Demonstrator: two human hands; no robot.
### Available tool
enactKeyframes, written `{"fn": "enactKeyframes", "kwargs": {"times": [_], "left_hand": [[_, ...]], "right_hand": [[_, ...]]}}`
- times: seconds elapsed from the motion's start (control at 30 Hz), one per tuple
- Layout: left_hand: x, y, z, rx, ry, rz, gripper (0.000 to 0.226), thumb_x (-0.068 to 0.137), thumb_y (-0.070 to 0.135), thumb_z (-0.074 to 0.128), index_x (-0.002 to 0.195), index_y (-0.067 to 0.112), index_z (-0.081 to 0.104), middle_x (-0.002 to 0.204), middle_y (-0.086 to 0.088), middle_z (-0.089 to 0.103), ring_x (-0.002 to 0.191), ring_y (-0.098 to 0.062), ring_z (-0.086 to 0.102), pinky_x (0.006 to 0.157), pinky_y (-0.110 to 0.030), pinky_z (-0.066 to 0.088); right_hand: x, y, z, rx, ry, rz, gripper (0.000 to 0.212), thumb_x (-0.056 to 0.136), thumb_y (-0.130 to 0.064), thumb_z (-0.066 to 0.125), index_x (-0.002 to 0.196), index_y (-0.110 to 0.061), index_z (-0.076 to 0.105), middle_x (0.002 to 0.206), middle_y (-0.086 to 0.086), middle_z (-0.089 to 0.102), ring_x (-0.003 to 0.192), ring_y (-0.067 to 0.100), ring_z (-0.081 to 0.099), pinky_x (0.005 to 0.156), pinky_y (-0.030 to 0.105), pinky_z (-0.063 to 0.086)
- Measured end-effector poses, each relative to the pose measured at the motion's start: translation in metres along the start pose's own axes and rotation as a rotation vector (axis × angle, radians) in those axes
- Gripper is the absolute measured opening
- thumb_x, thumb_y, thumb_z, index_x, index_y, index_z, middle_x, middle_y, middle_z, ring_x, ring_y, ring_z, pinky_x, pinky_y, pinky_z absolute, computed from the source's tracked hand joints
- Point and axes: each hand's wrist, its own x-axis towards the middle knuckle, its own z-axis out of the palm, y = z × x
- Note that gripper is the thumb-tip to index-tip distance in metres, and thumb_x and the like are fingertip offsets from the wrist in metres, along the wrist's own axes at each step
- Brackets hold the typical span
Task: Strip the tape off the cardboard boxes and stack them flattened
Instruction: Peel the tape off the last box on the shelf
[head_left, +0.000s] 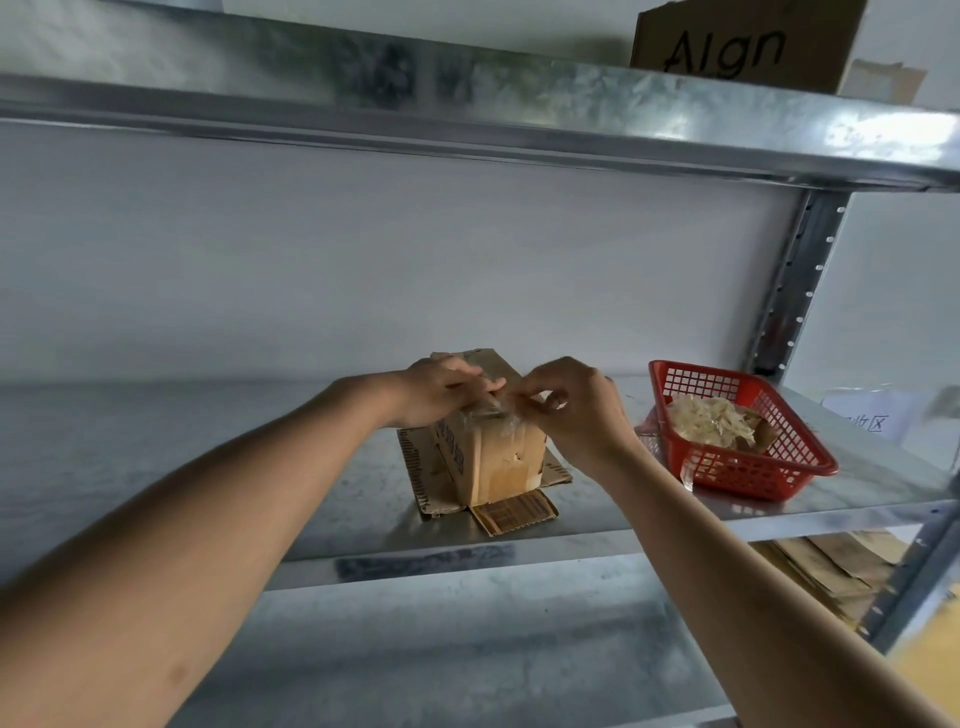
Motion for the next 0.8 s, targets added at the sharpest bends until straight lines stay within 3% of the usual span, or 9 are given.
{"fn": "enactKeyframes", "kwargs": {"times": [0.03, 0.1, 0.2, 0.27, 0.4, 0.5, 0.6, 0.7, 0.8], "left_hand": [[0.0, 0.0, 0.0, -0.022, -0.007, -0.004, 0.109, 0.062, 0.107, 0.036, 0.151, 0.043, 0.047, 0.162, 0.01, 0.033, 0.151, -0.017, 0.028, 0.124, -0.049, 0.024], [0.0, -0.001, -0.001, -0.056, -0.023, -0.012, 0.119, 0.054, 0.11, 0.038, 0.152, 0.044, 0.045, 0.164, 0.012, 0.029, 0.153, -0.017, 0.025, 0.124, -0.049, 0.023], [0.004, -0.002, -0.001, -0.116, -0.024, -0.042, 0.122, 0.053, 0.107, 0.05, 0.154, 0.039, 0.042, 0.164, 0.009, 0.03, 0.15, -0.02, 0.029, 0.122, -0.05, 0.028], [0.006, -0.002, 0.0, -0.084, -0.02, -0.06, 0.122, 0.052, 0.107, 0.047, 0.153, 0.04, 0.041, 0.162, 0.007, 0.032, 0.149, -0.021, 0.031, 0.121, -0.049, 0.03], [0.006, -0.007, 0.0, 0.007, -0.008, -0.04, 0.106, 0.065, 0.096, 0.034, 0.154, 0.039, 0.038, 0.163, 0.007, 0.032, 0.15, -0.019, 0.029, 0.121, -0.049, 0.027], [0.004, -0.007, 0.004, 0.063, 0.038, -0.045, 0.067, 0.09, 0.066, 0.035, 0.153, 0.043, 0.038, 0.164, 0.013, 0.028, 0.152, -0.015, 0.023, 0.126, -0.046, 0.017], [0.005, 0.0, 0.008, 0.171, 0.059, -0.083, 0.055, 0.106, 0.041, 0.044, 0.159, 0.037, 0.03, 0.167, 0.011, 0.018, 0.153, -0.019, 0.017, 0.122, -0.038, 0.015], [0.005, 0.001, 0.009, 0.18, 0.037, -0.038, 0.057, 0.107, 0.061, 0.027, 0.16, 0.042, 0.026, 0.164, 0.019, 0.017, 0.155, -0.015, 0.007, 0.123, -0.049, 0.011], [0.009, -0.003, 0.008, 0.142, 0.016, 0.02, 0.054, 0.105, 0.065, 0.015, 0.156, 0.053, 0.032, 0.16, 0.019, 0.024, 0.153, -0.014, 0.005, 0.121, -0.053, 0.012]], "right_hand": [[0.0, -0.002, 0.001, -0.053, -0.012, -0.043, 0.014, 0.088, -0.03, 0.08, 0.102, -0.027, 0.083, 0.095, -0.011, 0.071, 0.076, 0.0, 0.061, 0.07, 0.02, 0.05], [-0.002, -0.006, 0.006, -0.136, -0.036, -0.114, 0.015, 0.09, -0.032, 0.077, 0.103, -0.026, 0.083, 0.091, -0.007, 0.069, 0.076, 0.0, 0.058, 0.066, 0.021, 0.045], [-0.006, -0.014, 0.015, -0.258, -0.067, -0.176, 0.018, 0.094, -0.026, 0.074, 0.111, -0.023, 0.08, 0.098, 0.001, 0.069, 0.08, 0.013, 0.063, 0.072, 0.03, 0.054], [-0.008, -0.021, 0.019, -0.329, -0.065, -0.196, 0.017, 0.094, -0.02, 0.074, 0.11, -0.018, 0.079, 0.102, 0.003, 0.068, 0.082, 0.014, 0.062, 0.072, 0.029, 0.054], [-0.007, -0.039, 0.018, -0.494, -0.128, -0.127, 0.013, 0.097, -0.008, 0.067, 0.103, -0.014, 0.077, 0.101, 0.006, 0.069, 0.086, 0.022, 0.068, 0.075, 0.039, 0.059], [-0.012, -0.063, 0.019, -0.634, -0.126, -0.178, 0.023, 0.093, 0.002, 0.062, 0.103, -0.016, 0.074, 0.101, 0.005, 0.069, 0.087, 0.026, 0.069, 0.071, 0.039, 0.059], [-0.018, -0.079, 0.017, -0.543, -0.089, -0.226, 0.019, 0.091, -0.01, 0.068, 0.099, -0.025, 0.076, 0.097, 0.0, 0.071, 0.085, 0.024, 0.069, 0.068, 0.039, 0.059], [-0.015, -0.071, 0.0, -0.245, -0.042, -0.04, 0.022, 0.089, -0.023, 0.079, 0.109, -0.032, 0.073, 0.088, -0.011, 0.073, 0.077, 0.008, 0.067, 0.069, 0.034, 0.059], [-0.013, -0.046, -0.015, -0.177, 0.003, 0.17, 0.028, 0.079, -0.031, 0.089, 0.104, -0.024, 0.076, 0.08, -0.01, 0.075, 0.072, 0.005, 0.069, 0.066, 0.028, 0.057]]}}
